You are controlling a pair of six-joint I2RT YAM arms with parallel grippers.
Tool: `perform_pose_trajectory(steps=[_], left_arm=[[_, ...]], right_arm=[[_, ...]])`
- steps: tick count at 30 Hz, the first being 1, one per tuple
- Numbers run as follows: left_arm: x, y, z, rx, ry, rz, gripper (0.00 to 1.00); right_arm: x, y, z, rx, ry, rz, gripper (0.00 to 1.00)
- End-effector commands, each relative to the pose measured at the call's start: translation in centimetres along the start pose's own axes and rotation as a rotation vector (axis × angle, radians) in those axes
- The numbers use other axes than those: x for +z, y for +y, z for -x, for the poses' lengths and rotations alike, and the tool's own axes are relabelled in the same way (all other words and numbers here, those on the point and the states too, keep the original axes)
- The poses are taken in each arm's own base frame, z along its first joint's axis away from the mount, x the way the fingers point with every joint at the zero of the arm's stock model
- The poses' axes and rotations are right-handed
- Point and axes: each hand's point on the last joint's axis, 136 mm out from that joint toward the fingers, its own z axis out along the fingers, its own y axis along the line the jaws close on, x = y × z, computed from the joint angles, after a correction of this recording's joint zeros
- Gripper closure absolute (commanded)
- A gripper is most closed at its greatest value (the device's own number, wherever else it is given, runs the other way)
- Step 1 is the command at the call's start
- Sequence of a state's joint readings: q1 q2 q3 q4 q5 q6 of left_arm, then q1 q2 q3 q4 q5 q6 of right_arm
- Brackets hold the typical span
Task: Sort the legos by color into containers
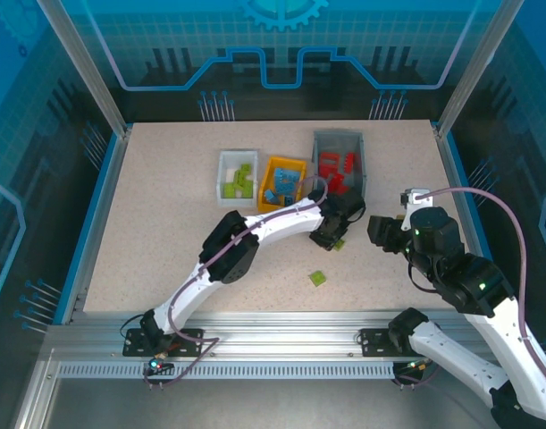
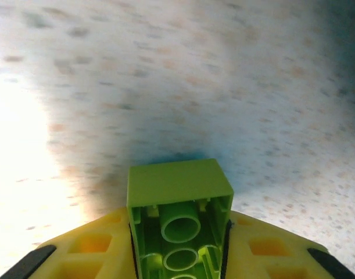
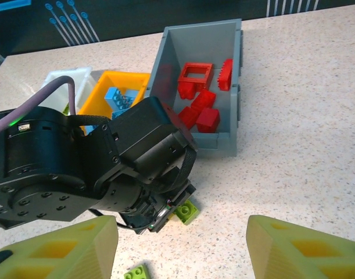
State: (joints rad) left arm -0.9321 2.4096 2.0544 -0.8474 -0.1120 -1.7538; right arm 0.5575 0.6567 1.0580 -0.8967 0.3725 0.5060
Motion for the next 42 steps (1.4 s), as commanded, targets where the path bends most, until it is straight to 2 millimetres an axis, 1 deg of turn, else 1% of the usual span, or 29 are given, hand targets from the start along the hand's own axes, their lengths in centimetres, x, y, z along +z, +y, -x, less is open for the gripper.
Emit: perform_pose_trajectory(steps=[1, 5, 7, 8, 11, 13, 15, 16, 19, 20, 22, 23, 24, 27, 30, 33, 35, 39, 42], left_arm=[[-1.4, 2.1, 1.4, 0.001, -0.031, 0.018, 0.75], [-5.7, 3.4, 2.9, 0.053, -0.065, -0.073, 0.75], [-8.0, 4.3, 4.2, 0.087, -0.092, -0.116, 0.75], [-9.6, 4.5, 5.1, 0.118, -0.104, -0.148, 0.75], [-12.6, 5.4, 8.6, 0.215, -0.138, -0.196, 0.75], [-14.1, 5.4, 11.2, 0.298, -0.153, -0.226, 0.74], [-15.7, 5.7, 14.9, 0.381, -0.208, -0.217, 0.73], [-16.2, 5.6, 16.4, 0.417, -0.223, -0.223, 0.72], [-17.6, 4.4, 20.9, 0.518, -0.258, -0.272, 0.71], [-17.7, 4.0, 22.4, 0.555, -0.258, -0.284, 0.7], [-17.6, 2.9, 24.7, 0.626, -0.246, -0.292, 0.69], [-17.3, 2.5, 25.9, 0.655, -0.238, -0.281, 0.68], [-16.5, 2.0, 26.9, 0.688, -0.214, -0.271, 0.68], [-14.8, 0.8, 29.8, 0.729, -0.195, -0.229, 0.68], [-13.2, -0.3, 31.9, 0.765, -0.192, -0.215, 0.67], [-11.6, -0.6, 33.5, 0.763, -0.18, -0.193, 0.65], [-10.8, -0.7, 34.1, 0.754, -0.169, -0.198, 0.63], [-10.0, -1.1, 33.6, 0.757, -0.128, -0.24, 0.56], [-10.5, -1.0, 33.2, 0.746, -0.122, -0.258, 0.49]], right_arm=[[-0.1, 2.1, 0.0, -0.042, -0.007, 0.121, 0.39], [-0.7, 5.5, 0.3, -0.101, -0.025, 0.313, 0.38], [-0.8, 6.7, 0.1, -0.117, -0.021, 0.383, 0.38], [-0.6, 7.3, 0.0, -0.124, -0.016, 0.412, 0.38], [0.0, 9.1, -0.6, -0.138, 0.012, 0.507, 0.38], [0.8, 10.3, -1.0, -0.142, 0.035, 0.554, 0.38], [1.9, 11.7, -1.6, -0.164, 0.053, 0.581, 0.39], [2.4, 12.3, -1.8, -0.183, 0.054, 0.582, 0.39], [4.0, 15.0, -2.5, -0.26, 0.049, 0.592, 0.38], [4.5, 16.1, -2.8, -0.279, 0.047, 0.598, 0.38], [5.1, 18.1, -2.6, -0.289, 0.029, 0.623, 0.38], [5.6, 18.9, -2.6, -0.289, 0.028, 0.631, 0.38], [6.1, 19.6, -2.6, -0.283, 0.031, 0.635, 0.38], [7.3, 21.0, -2.5, -0.272, 0.041, 0.642, 0.38], [8.0, 21.8, -2.7, -0.272, 0.062, 0.644, 0.38], [8.4, 22.0, -3.1, -0.267, 0.083, 0.642, 0.38], [8.4, 22.0, -3.3, -0.261, 0.089, 0.644, 0.38], [8.9, 21.7, -4.0, -0.255, 0.113, 0.628, 0.37], [9.5, 21.3, -4.7, -0.261, 0.136, 0.603, 0.36]])
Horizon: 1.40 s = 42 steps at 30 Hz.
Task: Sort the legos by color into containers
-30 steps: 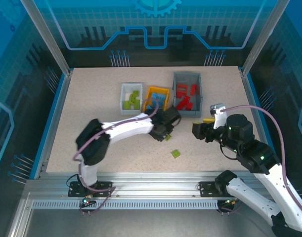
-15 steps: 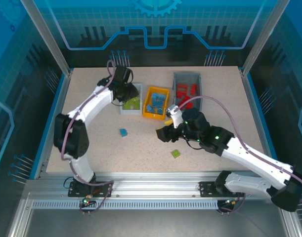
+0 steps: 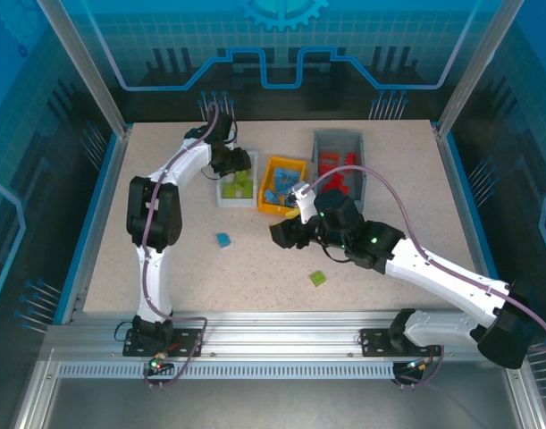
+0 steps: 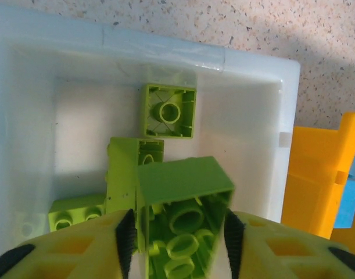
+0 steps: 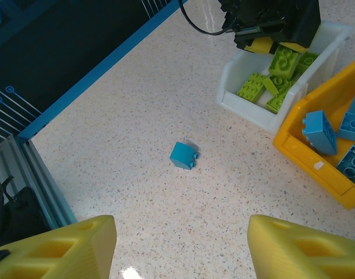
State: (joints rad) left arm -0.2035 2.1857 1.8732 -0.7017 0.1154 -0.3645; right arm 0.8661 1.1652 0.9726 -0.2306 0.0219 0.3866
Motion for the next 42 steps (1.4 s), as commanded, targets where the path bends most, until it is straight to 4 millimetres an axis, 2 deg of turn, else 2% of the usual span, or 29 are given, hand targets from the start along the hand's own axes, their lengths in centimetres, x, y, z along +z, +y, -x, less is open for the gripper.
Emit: perform_pose_trajectory(steps=[1, 4, 7, 12, 15, 19, 25, 31, 32, 33, 42], left_arm=[[-1.7, -1.4, 0.2, 0.014, -0.008, -0.067, 0.48], [-3.9, -1.2, 0.3, 0.003, -0.055, -0.047, 0.43], [-7.2, -1.4, 0.5, -0.01, -0.122, -0.043, 0.43], [-13.7, -1.6, -0.6, -0.056, -0.241, -0.064, 0.44], [-18.0, -1.2, -2.6, -0.086, -0.316, -0.095, 0.45], [-23.2, -0.1, -6.1, -0.152, -0.419, -0.141, 0.44], [-28.7, 2.6, -11.5, -0.221, -0.575, -0.192, 0.44], [-32.1, 4.3, -14.9, -0.209, -0.654, -0.19, 0.44], [-32.5, 4.5, -15.2, -0.209, -0.662, -0.188, 0.44], [-32.8, 4.6, -15.5, -0.209, -0.666, -0.186, 0.44], [-34.5, 4.2, -15.9, -0.199, -0.68, -0.209, 0.44]], right_arm=[[0.4, 0.3, 0.3, 0.007, -0.001, -0.011, 0.36], [1.1, -0.3, -0.7, 0.01, 0.043, -0.041, 0.34], [2.5, -0.1, -1.9, -0.024, 0.093, -0.061, 0.34], [7.4, 1.5, -5.0, -0.114, 0.235, -0.063, 0.33], [10.9, 2.8, -7.1, -0.168, 0.315, -0.016, 0.28], [15.2, 2.5, -8.7, -0.191, 0.428, -0.049, 0.23], [20.3, 2.7, -10.2, -0.119, 0.517, -0.166, 0.23], [23.0, 1.1, -11.5, -0.059, 0.612, -0.356, 0.29], [22.9, 1.1, -10.9, -0.05, 0.6, -0.371, 0.3], [23.6, 0.6, -12.1, -0.048, 0.624, -0.396, 0.3], [25.7, 0.0, -12.7, -0.05, 0.637, -0.439, 0.43]])
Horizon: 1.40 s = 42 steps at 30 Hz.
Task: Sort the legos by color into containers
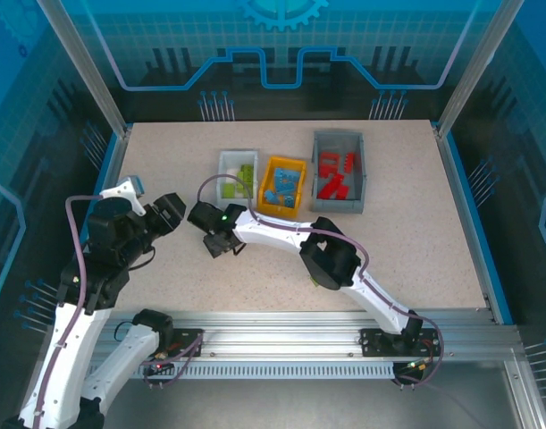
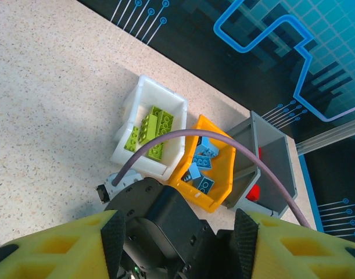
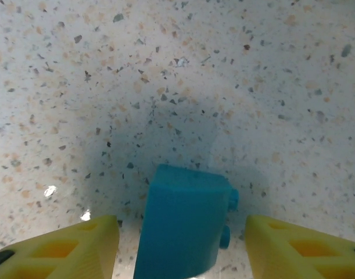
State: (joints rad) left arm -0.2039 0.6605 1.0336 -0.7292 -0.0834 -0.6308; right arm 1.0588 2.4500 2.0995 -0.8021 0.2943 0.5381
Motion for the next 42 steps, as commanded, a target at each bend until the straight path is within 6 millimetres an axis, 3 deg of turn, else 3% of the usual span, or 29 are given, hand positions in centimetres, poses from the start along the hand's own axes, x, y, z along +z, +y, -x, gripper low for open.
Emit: perform_pose_trajectory(steps=[1, 13, 17, 20, 23, 26, 31, 35, 39, 42], left_arm=[[-1.3, -0.4, 0.9, -0.008, -0.029, -0.005, 0.44], [-1.2, -0.3, 0.5, -0.009, -0.015, -0.008, 0.44], [-1.1, -0.5, 0.4, -0.008, -0.005, -0.013, 0.44], [-0.9, -1.2, 0.3, -0.01, 0.013, -0.045, 0.44], [-0.4, -3.4, 0.2, -0.003, 0.056, -0.138, 0.43], [0.4, -6.7, -0.1, -0.012, 0.143, -0.281, 0.45], [1.8, -11.8, -1.2, 0.001, 0.262, -0.45, 0.47], [3.5, -14.9, -3.4, 0.086, 0.323, -0.475, 0.47], [5.6, -16.2, -5.2, 0.092, 0.341, -0.476, 0.47], [6.6, -16.7, -6.0, 0.106, 0.329, -0.458, 0.47]], right_arm=[[0.5, -0.1, -0.6, 0.007, 0.032, -0.044, 0.45], [1.0, -0.2, 0.4, 0.018, 0.013, -0.062, 0.66], [-1.9, -0.4, 1.7, 0.017, -0.06, -0.058, 0.72], [-5.9, -1.3, 3.0, 0.037, -0.142, -0.05, 0.73], [-10.5, -3.7, 4.0, 0.072, -0.222, -0.055, 0.75], [-13.9, -7.7, 3.5, 0.134, -0.265, -0.075, 0.75], [-17.3, -17.5, 1.1, 0.297, -0.292, -0.137, 0.75], [-17.4, -23.0, 0.1, 0.393, -0.284, -0.139, 0.75], [-16.4, -23.8, 2.1, 0.377, -0.276, -0.135, 0.75], [-14.3, -24.0, 3.6, 0.375, -0.232, -0.157, 0.75]])
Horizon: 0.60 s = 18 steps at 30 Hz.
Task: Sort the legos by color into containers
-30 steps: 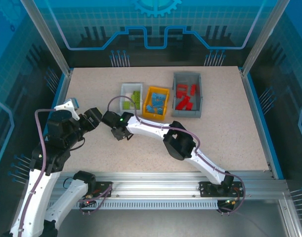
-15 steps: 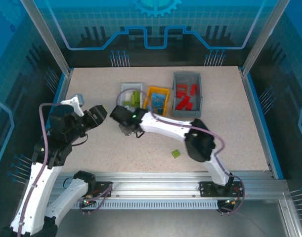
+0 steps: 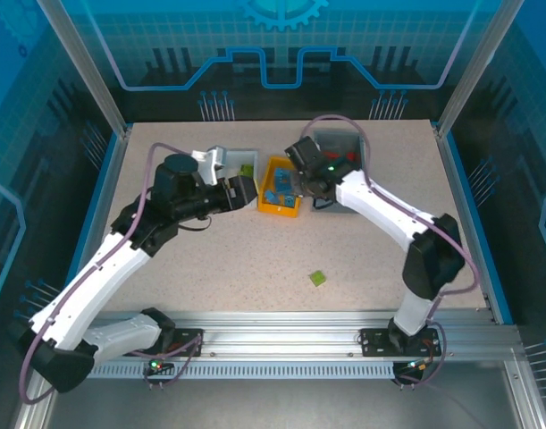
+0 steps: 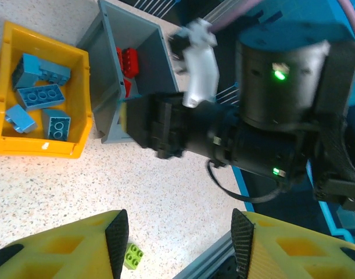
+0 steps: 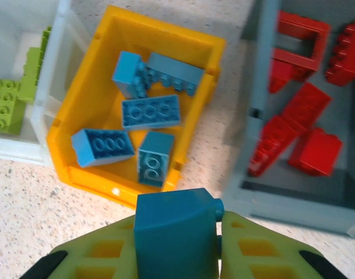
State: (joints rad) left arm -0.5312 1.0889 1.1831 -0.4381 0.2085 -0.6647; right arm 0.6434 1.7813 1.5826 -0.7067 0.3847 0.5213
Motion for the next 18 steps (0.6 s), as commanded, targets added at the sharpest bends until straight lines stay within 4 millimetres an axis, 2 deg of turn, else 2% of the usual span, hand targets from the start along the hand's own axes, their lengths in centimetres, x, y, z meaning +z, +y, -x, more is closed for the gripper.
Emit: perform_pose_trajectory(steps=[1, 5, 10, 13, 16, 18], left_arm=[[0.6, -1.3, 1.1, 0.028, -0.072, -0.014, 0.47], [1.5, -1.3, 0.2, 0.039, -0.071, 0.01, 0.46], [2.1, -0.8, -1.3, 0.064, -0.055, 0.032, 0.46], [2.2, 0.1, -2.2, 0.081, -0.05, 0.049, 0.46], [2.1, 0.9, -2.9, 0.072, -0.04, 0.06, 0.46], [2.0, 1.1, -3.3, 0.07, -0.035, 0.063, 0.46]], right_arm=[[2.6, 1.5, 0.8, -0.024, 0.043, 0.003, 0.75], [6.3, 1.6, 1.1, 0.002, 0.098, -0.036, 0.75], [9.8, 2.8, 1.2, 0.003, 0.147, -0.013, 0.71], [10.6, 3.1, 1.4, -0.005, 0.158, -0.015, 0.67], [10.3, 3.3, 2.2, -0.01, 0.145, -0.006, 0.52], [9.5, 3.5, 2.8, -0.008, 0.13, 0.006, 0.46]])
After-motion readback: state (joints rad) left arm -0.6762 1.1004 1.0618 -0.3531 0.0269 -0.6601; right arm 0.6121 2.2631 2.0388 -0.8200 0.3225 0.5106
